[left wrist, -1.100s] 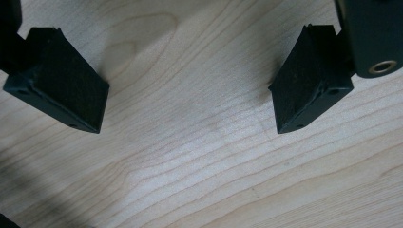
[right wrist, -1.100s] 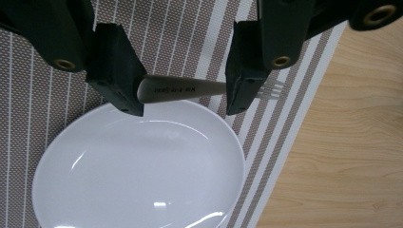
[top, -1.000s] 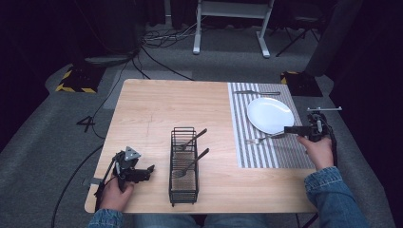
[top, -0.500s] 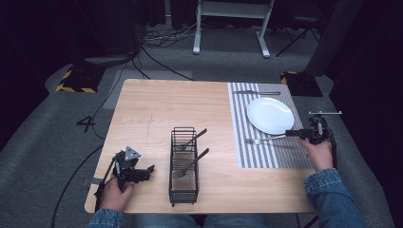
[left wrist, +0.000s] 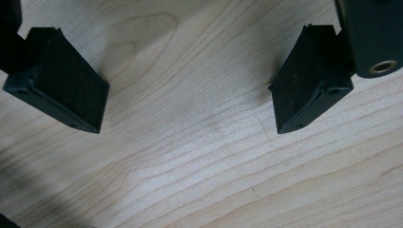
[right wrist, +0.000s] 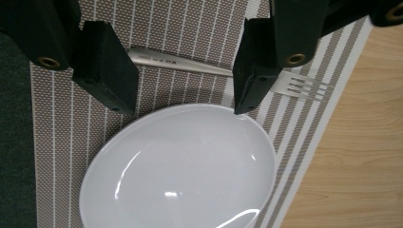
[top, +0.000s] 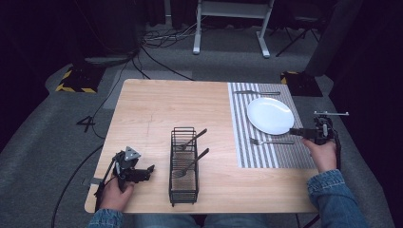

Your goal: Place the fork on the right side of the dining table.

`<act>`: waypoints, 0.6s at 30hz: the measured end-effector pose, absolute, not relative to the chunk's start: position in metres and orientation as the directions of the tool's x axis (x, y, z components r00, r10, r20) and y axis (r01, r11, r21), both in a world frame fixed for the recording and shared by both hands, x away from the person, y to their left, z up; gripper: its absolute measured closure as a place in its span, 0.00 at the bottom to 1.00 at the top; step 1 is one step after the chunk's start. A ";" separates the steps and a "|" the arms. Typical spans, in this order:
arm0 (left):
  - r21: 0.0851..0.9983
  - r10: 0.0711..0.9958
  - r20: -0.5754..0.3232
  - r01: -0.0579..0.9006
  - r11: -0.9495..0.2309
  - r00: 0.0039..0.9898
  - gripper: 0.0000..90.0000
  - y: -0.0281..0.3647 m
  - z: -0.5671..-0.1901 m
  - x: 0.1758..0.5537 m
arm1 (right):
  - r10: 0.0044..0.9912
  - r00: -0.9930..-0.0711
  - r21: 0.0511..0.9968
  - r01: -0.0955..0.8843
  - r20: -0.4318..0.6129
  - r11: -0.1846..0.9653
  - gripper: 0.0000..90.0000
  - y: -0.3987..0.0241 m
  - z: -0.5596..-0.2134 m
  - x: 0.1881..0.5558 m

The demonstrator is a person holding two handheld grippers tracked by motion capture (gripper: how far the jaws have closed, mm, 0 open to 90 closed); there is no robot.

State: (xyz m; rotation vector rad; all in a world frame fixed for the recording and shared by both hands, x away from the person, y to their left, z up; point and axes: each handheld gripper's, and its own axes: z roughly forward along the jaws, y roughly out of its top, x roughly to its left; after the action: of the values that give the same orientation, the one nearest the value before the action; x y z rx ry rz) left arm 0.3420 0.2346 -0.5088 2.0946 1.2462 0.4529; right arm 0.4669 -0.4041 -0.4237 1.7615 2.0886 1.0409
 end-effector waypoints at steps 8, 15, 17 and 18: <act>0.684 0.872 -0.034 0.648 -0.336 0.489 0.14 0.235 -0.509 0.342 | 0.902 -0.369 0.696 0.709 0.225 0.116 0.45 -0.387 -0.397 0.449; 0.684 0.872 -0.033 0.647 -0.337 0.489 0.14 0.235 -0.509 0.342 | 0.870 -0.462 0.747 0.638 0.174 0.189 0.44 -0.368 -0.371 0.427; 0.684 0.872 -0.033 0.647 -0.336 0.488 0.14 0.235 -0.509 0.342 | 0.857 -0.488 0.761 0.616 0.164 0.205 0.44 -0.362 -0.364 0.420; 0.684 0.872 -0.033 0.647 -0.336 0.488 0.14 0.235 -0.509 0.342 | 0.852 -0.499 0.764 0.608 0.158 0.214 0.44 -0.360 -0.361 0.418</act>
State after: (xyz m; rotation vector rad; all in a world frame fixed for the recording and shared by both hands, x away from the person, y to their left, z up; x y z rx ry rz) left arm 0.3420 0.2346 -0.5088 2.0944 1.2462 0.4530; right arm 0.4179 -0.3599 -0.3615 1.3716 2.1964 1.1671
